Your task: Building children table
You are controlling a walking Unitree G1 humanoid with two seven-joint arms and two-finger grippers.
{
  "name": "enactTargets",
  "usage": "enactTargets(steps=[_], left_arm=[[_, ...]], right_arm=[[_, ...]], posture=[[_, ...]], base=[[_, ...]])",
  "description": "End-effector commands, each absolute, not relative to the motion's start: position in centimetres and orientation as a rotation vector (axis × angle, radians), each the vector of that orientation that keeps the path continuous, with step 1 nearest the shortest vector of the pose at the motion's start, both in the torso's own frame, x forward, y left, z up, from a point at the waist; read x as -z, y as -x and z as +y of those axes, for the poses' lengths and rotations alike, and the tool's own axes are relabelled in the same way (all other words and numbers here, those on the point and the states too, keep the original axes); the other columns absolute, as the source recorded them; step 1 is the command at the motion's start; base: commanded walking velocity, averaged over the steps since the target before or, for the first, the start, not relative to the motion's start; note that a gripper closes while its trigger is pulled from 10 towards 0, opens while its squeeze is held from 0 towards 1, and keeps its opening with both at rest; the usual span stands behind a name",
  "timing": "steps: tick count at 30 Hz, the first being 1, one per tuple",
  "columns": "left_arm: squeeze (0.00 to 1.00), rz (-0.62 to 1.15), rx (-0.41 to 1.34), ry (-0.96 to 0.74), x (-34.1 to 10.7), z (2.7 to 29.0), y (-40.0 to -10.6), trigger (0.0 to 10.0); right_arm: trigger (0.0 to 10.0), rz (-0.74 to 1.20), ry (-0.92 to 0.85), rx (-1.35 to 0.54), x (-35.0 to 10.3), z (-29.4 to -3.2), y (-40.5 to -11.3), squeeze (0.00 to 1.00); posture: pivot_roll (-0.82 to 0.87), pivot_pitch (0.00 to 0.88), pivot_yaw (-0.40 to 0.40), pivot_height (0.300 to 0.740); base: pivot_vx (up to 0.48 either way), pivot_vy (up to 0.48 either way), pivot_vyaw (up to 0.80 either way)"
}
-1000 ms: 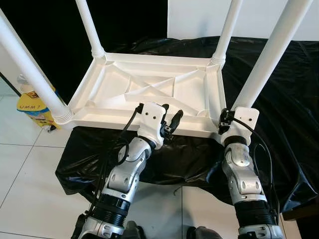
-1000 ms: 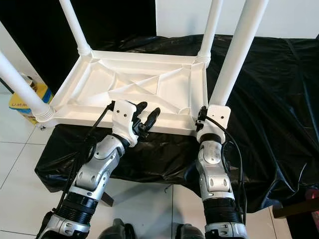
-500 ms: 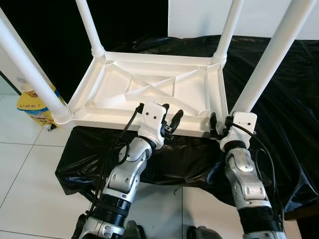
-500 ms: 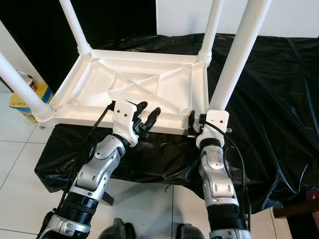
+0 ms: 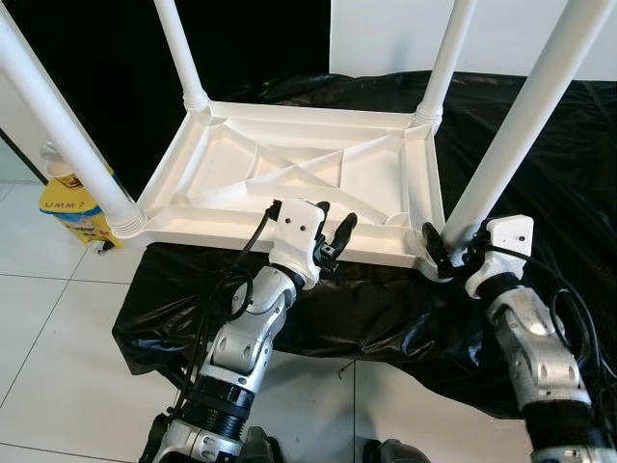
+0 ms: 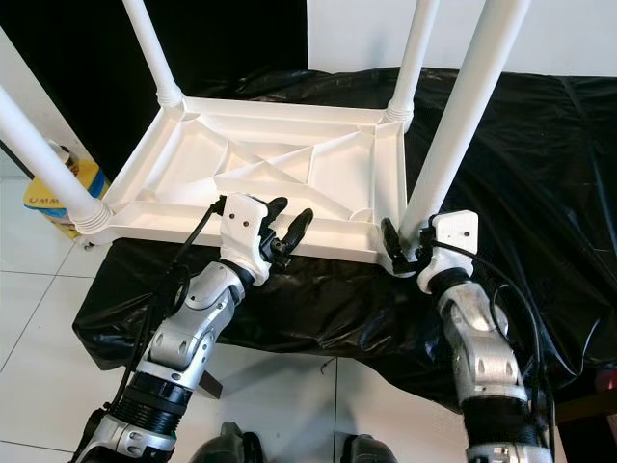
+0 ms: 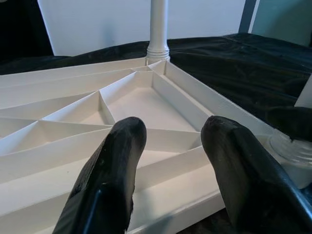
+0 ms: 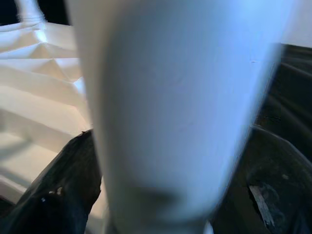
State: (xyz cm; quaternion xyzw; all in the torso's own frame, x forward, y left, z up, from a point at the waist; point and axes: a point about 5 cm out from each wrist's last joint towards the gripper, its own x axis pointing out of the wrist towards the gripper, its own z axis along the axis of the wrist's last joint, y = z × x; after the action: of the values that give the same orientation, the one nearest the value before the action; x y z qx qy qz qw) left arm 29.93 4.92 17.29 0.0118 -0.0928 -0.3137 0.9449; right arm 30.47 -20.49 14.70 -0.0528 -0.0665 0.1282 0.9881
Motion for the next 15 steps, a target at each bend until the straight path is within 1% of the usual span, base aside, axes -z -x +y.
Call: enactTargets(steps=[1, 2, 5, 7, 8, 10, 14, 15], left_arm=[[0.0, -0.198, 0.705, -0.044, -17.5, 4.4, -29.6, 10.0], [0.0, -0.197, 0.726, -0.049, -17.4, 4.3, -29.4, 10.0], [0.0, -0.195, 0.748, -0.054, -17.4, 4.3, -29.1, 10.0], [0.0, -0.197, 0.826, -0.057, -17.5, 4.1, -28.2, 10.0], [0.0, -0.197, 0.826, -0.057, -17.5, 4.1, -28.2, 10.0], [0.0, -0.194, 0.905, -0.064, -17.5, 3.9, -27.2, 10.0], [0.0, -0.19, 0.938, -0.073, -17.5, 3.9, -26.8, 10.0], [0.0, -0.18, 0.97, -0.1, -17.3, 3.9, -26.4, 10.0]], right_arm=[[10.0, -0.107, 0.098, -0.284, -14.2, -20.4, -30.5, 0.0], [10.0, -0.099, 0.109, -0.334, -14.3, -19.9, -31.0, 0.0], [10.0, -0.093, 0.12, -0.385, -14.3, -19.3, -31.5, 0.0], [10.0, -0.081, 0.13, -0.456, -14.0, -18.1, -32.1, 0.0], [10.0, -0.081, 0.13, -0.456, -14.0, -18.1, -32.1, 0.0], [10.0, -0.07, 0.134, -0.475, -13.7, -17.6, -32.3, 0.0], [10.0, -0.066, 0.133, -0.478, -13.6, -17.6, -32.4, 0.0], [2.1, -0.06, 0.137, -0.467, -13.4, -17.7, -32.5, 0.0]], posture=[[0.05, 0.08, 0.031, 0.74], [0.05, 0.082, 0.034, 0.74], [0.05, 0.084, 0.034, 0.74], [0.06, 0.093, 0.038, 0.74], [0.06, 0.093, 0.038, 0.74], [0.07, 0.097, 0.038, 0.74], [0.07, 0.101, 0.04, 0.74], [0.07, 0.103, 0.042, 0.74]], base=[[0.0, 0.0, 0.0], [0.0, 0.0, 0.0], [0.0, 0.0, 0.0], [0.0, 0.0, 0.0], [0.0, 0.0, 0.0], [0.0, 0.0, 0.0], [0.0, 0.0, 0.0], [0.0, 0.0, 0.0]])
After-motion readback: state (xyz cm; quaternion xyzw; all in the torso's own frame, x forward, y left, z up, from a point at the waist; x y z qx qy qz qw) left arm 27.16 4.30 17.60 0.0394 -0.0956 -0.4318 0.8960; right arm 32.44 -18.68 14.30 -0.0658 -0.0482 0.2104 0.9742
